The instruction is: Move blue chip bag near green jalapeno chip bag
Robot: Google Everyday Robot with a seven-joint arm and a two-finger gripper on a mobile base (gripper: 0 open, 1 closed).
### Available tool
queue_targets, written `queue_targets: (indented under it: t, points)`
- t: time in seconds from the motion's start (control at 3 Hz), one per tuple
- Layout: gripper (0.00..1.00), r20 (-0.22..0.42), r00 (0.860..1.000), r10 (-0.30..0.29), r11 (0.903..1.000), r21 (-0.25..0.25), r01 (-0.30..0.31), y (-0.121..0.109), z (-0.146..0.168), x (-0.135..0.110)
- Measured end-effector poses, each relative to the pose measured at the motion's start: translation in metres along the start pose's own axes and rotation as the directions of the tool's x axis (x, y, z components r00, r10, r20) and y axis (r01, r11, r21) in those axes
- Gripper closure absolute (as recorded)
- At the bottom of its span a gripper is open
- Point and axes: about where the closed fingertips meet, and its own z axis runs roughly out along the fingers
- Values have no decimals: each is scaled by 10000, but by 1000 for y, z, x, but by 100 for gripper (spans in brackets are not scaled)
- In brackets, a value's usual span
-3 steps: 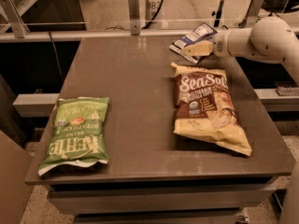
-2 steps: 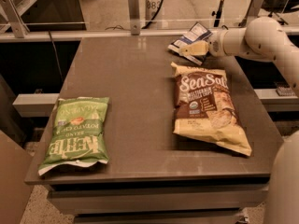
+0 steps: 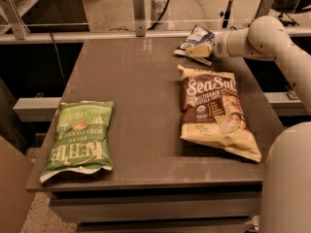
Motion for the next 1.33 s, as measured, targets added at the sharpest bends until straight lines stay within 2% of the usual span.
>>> queue_targets:
  t: [0.67,1.0,1.33]
  points:
    - [85,-39,9999,-128,9999,9,128,2,0,-3]
    - [100,-38,9999,-129,9999,9,129,2,0,-4]
    - [100,-37,9999,-131,9999,5,131,2,0,-4]
